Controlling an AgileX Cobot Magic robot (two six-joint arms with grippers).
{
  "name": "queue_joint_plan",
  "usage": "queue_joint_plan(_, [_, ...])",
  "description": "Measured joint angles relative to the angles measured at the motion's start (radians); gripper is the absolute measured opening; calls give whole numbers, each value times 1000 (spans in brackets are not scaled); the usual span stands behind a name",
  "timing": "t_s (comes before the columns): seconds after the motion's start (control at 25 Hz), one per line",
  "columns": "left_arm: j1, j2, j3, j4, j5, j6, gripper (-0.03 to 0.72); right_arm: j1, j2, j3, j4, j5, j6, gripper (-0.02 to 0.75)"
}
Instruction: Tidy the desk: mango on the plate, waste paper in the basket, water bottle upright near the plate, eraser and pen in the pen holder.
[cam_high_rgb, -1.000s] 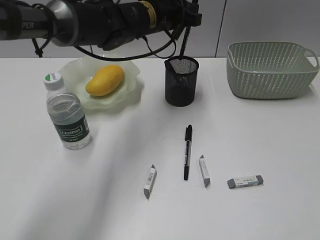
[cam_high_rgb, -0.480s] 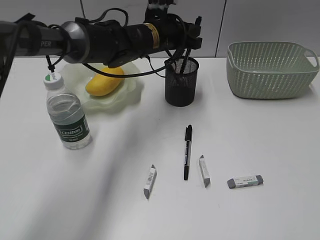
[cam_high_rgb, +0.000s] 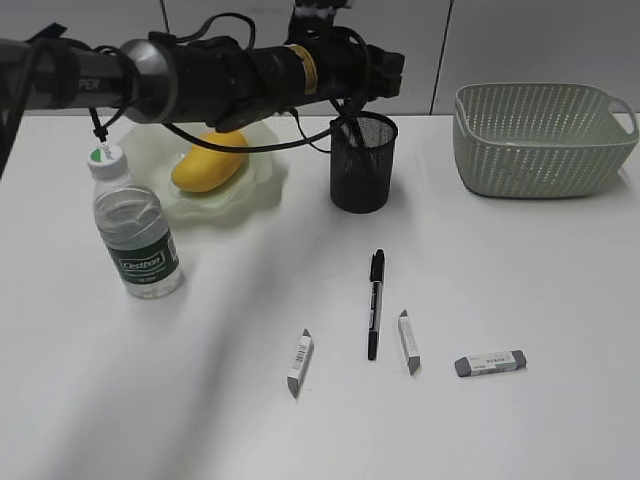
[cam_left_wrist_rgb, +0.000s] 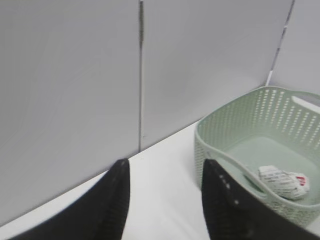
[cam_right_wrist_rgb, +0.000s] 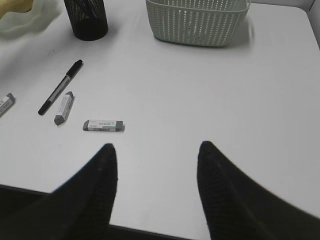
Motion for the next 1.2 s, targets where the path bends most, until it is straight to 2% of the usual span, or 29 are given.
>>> queue_joint_plan(0.16, [-26, -102, 1, -12, 294, -51, 358, 0, 0, 0, 0, 0, 1, 414])
queue_joint_plan(0.28, [-61, -219, 2, -28, 574, -17, 340, 0, 0, 0, 0, 0, 1, 414])
queue_joint_plan(0.4, [-85, -346, 40, -130, 744, 158, 274, 0, 0, 0, 0, 0, 1, 414])
queue_joint_plan(0.48, [-88, -444, 96, -283, 810, 330, 250, 0, 0, 0, 0, 0, 1, 414])
queue_joint_plan(0.6, [-89, -602, 238, -430, 916, 481, 242, 0, 0, 0, 0, 0, 1, 414])
queue_joint_plan(0.76, [-89, -887, 504, -514, 1037, 524, 241, 0, 0, 0, 0, 0, 1, 414])
queue_joint_plan(0.96, [-89, -1307, 839, -546, 1204, 529, 241, 0, 0, 0, 0, 0, 1, 414])
queue_joint_plan(1.2, [-89, -1767, 1062, -564, 1389, 530, 241, 0, 0, 0, 1, 0, 1, 414])
